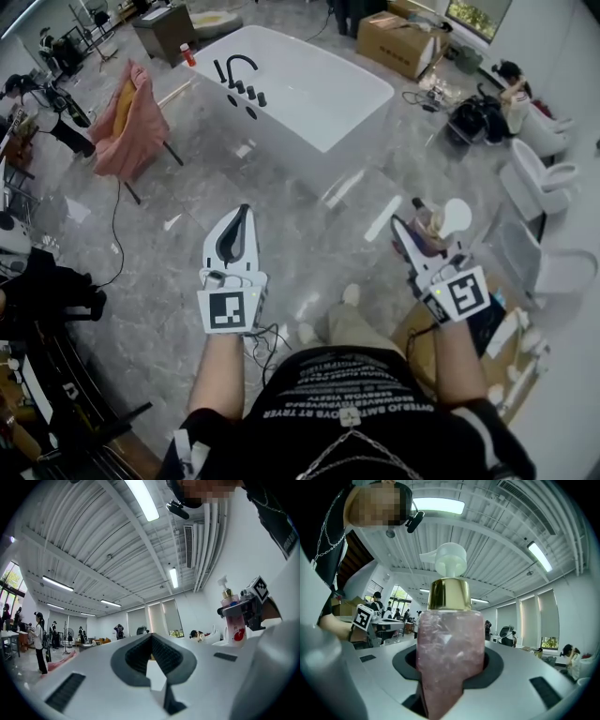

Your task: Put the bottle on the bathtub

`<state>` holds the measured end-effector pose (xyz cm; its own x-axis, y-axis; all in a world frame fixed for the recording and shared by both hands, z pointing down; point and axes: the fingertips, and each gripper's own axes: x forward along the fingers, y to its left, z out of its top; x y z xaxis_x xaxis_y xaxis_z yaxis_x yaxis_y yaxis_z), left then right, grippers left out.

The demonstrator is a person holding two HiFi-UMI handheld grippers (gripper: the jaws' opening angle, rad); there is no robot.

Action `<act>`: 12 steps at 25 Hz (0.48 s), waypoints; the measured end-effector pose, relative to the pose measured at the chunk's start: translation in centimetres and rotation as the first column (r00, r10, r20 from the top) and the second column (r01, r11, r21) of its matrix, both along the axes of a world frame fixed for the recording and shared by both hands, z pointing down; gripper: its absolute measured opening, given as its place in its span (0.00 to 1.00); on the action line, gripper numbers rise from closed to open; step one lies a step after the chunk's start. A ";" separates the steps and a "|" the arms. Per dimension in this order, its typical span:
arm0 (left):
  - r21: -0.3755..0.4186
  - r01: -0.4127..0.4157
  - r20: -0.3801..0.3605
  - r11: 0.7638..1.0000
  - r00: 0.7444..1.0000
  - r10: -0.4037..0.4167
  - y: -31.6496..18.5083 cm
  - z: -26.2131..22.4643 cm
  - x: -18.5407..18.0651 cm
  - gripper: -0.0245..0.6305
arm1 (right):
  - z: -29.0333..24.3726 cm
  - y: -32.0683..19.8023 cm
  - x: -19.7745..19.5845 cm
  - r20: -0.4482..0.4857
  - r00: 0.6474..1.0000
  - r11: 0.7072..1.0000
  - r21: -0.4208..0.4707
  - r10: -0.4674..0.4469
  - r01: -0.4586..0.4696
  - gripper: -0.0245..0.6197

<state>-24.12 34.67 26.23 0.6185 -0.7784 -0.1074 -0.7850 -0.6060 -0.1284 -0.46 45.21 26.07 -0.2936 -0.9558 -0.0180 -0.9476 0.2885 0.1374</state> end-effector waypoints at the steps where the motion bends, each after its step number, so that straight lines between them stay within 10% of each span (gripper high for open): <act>1: 0.000 0.000 0.002 1.000 1.000 0.000 -0.2 0.0 0.2 0.04 | 0.1 -0.2 0.1 0.004 1.000 1.000 0.000 -0.005 0.005 0.31; 12: -0.052 0.058 -0.006 0.997 0.998 -0.059 -3.7 0.8 3.1 0.04 | 0.4 -4.1 3.2 0.008 0.998 0.997 -0.016 -0.070 0.070 0.31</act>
